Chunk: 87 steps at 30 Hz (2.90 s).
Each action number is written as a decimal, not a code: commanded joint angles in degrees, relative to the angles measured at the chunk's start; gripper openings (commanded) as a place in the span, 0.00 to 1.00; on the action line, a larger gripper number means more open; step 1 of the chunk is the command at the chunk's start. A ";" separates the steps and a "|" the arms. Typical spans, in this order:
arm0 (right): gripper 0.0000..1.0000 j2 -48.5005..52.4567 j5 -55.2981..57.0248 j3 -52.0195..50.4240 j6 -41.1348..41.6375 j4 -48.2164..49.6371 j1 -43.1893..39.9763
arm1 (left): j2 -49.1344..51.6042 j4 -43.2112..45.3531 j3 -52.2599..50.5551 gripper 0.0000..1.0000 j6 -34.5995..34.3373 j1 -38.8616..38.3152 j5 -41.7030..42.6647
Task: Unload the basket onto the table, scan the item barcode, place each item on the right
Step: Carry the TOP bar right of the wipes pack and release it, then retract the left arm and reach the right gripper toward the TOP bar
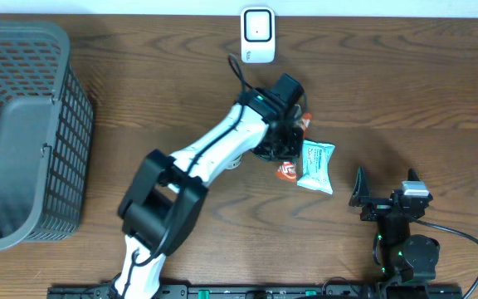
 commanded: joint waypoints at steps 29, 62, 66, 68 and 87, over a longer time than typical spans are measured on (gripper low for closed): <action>0.99 -0.35 0.31 -0.07 -0.26 -0.22 0.42 | 2.51 -7.13 0.63 0.08 5.22 -2.78 -4.72; 0.99 -0.33 0.31 -0.07 -0.26 -0.22 0.42 | 2.51 -9.64 0.63 0.08 5.81 7.41 45.88; 0.99 -0.33 0.31 -0.07 -0.26 -0.22 0.42 | 2.51 -9.70 0.63 0.08 6.73 7.28 26.03; 0.99 -0.33 0.31 -0.07 -0.26 -0.22 0.42 | 2.54 -9.84 0.63 0.08 6.71 6.84 12.48; 0.99 -0.33 -10.82 0.83 5.55 -0.24 0.42 | 1.99 -8.11 0.66 0.49 10.97 0.22 -2.56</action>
